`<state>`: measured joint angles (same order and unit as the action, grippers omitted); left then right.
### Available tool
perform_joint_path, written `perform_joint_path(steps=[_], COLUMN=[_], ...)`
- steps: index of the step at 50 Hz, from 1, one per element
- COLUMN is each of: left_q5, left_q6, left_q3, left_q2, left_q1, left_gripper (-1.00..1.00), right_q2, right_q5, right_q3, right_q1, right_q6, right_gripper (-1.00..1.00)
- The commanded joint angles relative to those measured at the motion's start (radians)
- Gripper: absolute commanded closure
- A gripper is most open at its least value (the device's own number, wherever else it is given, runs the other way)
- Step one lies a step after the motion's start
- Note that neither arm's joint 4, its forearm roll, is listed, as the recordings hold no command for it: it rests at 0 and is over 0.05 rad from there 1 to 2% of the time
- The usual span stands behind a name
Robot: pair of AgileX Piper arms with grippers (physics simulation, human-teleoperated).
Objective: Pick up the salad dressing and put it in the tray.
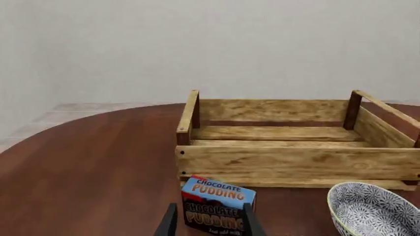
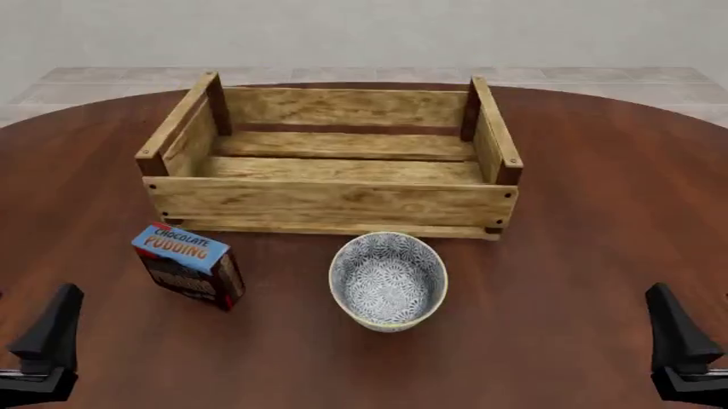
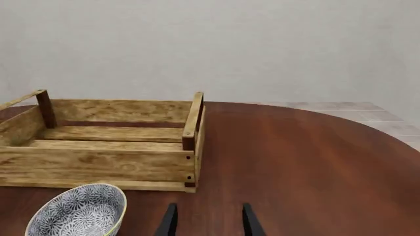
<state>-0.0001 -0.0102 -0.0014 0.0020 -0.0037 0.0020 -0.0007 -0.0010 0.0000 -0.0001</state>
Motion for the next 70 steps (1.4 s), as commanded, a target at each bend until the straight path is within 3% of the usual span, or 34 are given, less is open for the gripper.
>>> perform_joint_path(steps=[1,7,14,15,17,18,20,22,26,27,28,30,33,35,38,39,42,46,54,58,60,64,65,68,70], left_q5=[-0.001,-0.010,-0.011,0.035,0.073,0.103,0.168,0.242,0.376,0.444,0.445,0.543,0.637,0.682,0.744,0.799,0.866,0.962,1.109,1.161,1.185,1.198,1.206,1.213,1.218], left_q6=[-0.019,-0.016,-0.061,-0.108,-0.095,-0.130,-0.146,-0.095,-0.119,-0.078,-0.078,-0.123,-0.136,-0.064,-0.111,-0.074,-0.011,-0.085,-0.053,-0.066,-0.132,-0.179,-0.218,-0.229,-0.320], left_q3=[-0.002,-0.001,-0.021,-0.044,-0.062,-0.086,-0.131,-0.187,-0.270,-0.312,-0.313,-0.392,-0.499,-0.504,-0.550,-0.590,-0.627,-0.716,-0.882,-0.883,-0.892,-0.889,-0.866,-0.862,-0.796], left_q2=[0.010,0.019,0.064,0.050,0.021,0.020,0.030,0.045,0.037,0.060,0.059,0.020,0.006,0.048,0.030,0.033,0.056,0.076,0.128,0.163,0.187,0.215,0.220,0.220,0.203], left_q1=[0.006,0.018,0.013,0.006,0.017,0.049,0.035,0.035,-0.013,-0.057,-0.057,-0.027,0.015,0.041,0.036,-0.002,-0.011,0.033,0.060,0.106,0.180,0.242,0.270,0.290,0.372], left_gripper=[-1.00,-1.00,-1.00,-1.00,-1.00,-1.00,-1.00,-1.00,-1.00,-1.00,-1.00,-1.00,-1.00,-1.00,-1.00,-1.00,-1.00,-1.00,-1.00,-1.00,-1.00,-1.00,-1.00,-1.00,-1.00], right_q2=[0.002,0.001,0.000,0.000,0.000,0.000,0.000,0.000,0.000,0.000,0.000,0.000,0.001,0.001,0.001,0.001,0.001,0.001,0.001,0.001,0.001,0.001,0.001,0.001,0.001], right_q5=[0.000,0.002,0.004,0.004,0.004,0.004,0.003,0.003,0.003,0.003,0.003,0.003,0.003,0.003,0.003,0.003,0.003,0.003,0.003,0.003,0.003,0.003,0.003,0.003,0.004], right_q3=[-0.002,-0.002,-0.003,-0.003,-0.003,-0.003,-0.003,-0.003,-0.003,-0.003,-0.003,-0.003,-0.004,-0.004,-0.004,-0.004,-0.004,-0.004,-0.004,-0.004,-0.004,-0.004,-0.004,-0.004,-0.004], right_q1=[0.000,0.000,0.000,0.000,0.000,0.001,0.001,0.001,0.001,0.001,0.001,0.001,0.001,0.001,0.001,0.001,0.001,0.001,0.001,0.001,0.001,0.001,0.001,0.001,0.001], right_q6=[-0.001,0.000,-0.001,-0.001,-0.001,-0.001,-0.001,-0.001,-0.001,-0.001,-0.001,-0.001,-0.001,-0.001,-0.001,-0.001,-0.001,-0.001,-0.001,-0.001,-0.001,-0.001,-0.001,-0.001,-0.001], right_gripper=[-1.00,-1.00,-1.00,-1.00,-1.00,-1.00,-1.00,-1.00,-1.00,-1.00,-1.00,-1.00,-1.00,-1.00,-1.00,-1.00,-1.00,-1.00,-1.00,-1.00,-1.00,-1.00,-1.00,-1.00,-1.00])
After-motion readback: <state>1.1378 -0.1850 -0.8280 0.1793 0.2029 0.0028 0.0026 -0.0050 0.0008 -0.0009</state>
